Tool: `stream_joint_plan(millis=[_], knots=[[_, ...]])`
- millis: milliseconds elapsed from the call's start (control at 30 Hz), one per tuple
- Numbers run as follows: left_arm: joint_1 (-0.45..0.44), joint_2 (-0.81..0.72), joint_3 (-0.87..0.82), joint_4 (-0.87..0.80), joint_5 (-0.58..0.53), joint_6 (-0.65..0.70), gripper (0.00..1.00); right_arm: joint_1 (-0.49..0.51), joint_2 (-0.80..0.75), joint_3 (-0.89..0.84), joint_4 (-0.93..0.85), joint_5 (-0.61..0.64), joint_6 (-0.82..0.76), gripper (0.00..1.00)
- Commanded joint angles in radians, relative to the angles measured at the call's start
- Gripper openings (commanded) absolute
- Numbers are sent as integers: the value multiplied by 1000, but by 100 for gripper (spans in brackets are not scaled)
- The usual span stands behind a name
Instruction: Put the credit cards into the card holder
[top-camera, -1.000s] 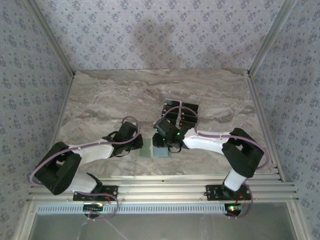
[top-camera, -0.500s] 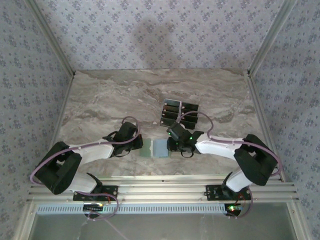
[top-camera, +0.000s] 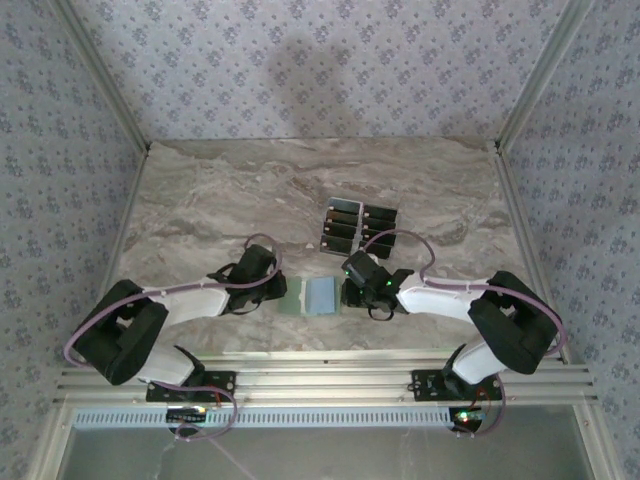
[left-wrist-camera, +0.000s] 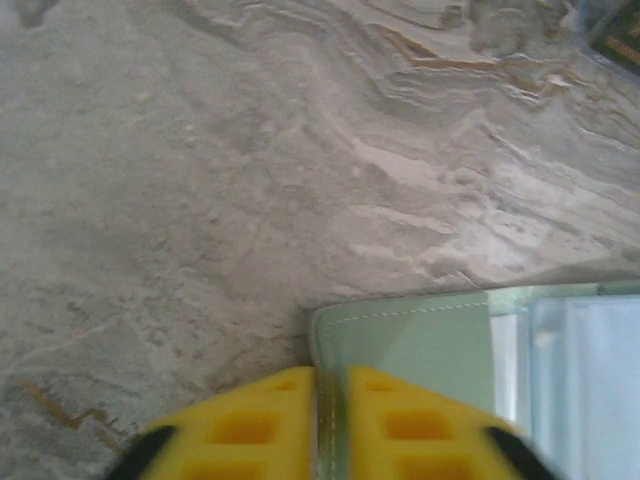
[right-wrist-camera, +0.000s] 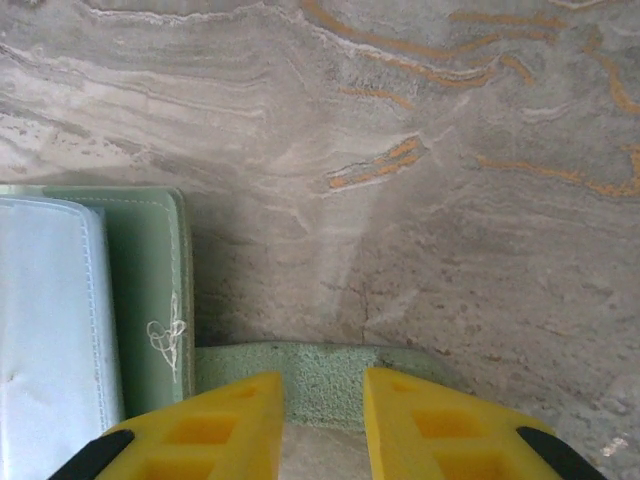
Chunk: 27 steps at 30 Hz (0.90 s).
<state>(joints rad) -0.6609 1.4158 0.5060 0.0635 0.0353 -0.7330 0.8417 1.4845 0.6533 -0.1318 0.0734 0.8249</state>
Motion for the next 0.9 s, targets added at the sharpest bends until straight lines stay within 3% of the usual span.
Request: stream_joint_plan(millis=[0,67,200,467,667,867], knots=[[4,20,-15,-49,-34,-3,34,-7,28,-32,-32,12,24,30],[4,9,-11,-58,-35,-2,47,-6,22,-28,-37,12,24,30],[4,-43,7,-96,-40,5,60,-7,6,-1,-57,2,19,31],[4,-206,62,-249,-117,40,77,17,-65,101,-155,-15,-25,38],[4,-292,118,-368,-150,84,81,51,-72,197,-205,-50,-64,42],[-1,-273,146,-410,-138,98,82,84,8,269,-208,-72,-79,42]])
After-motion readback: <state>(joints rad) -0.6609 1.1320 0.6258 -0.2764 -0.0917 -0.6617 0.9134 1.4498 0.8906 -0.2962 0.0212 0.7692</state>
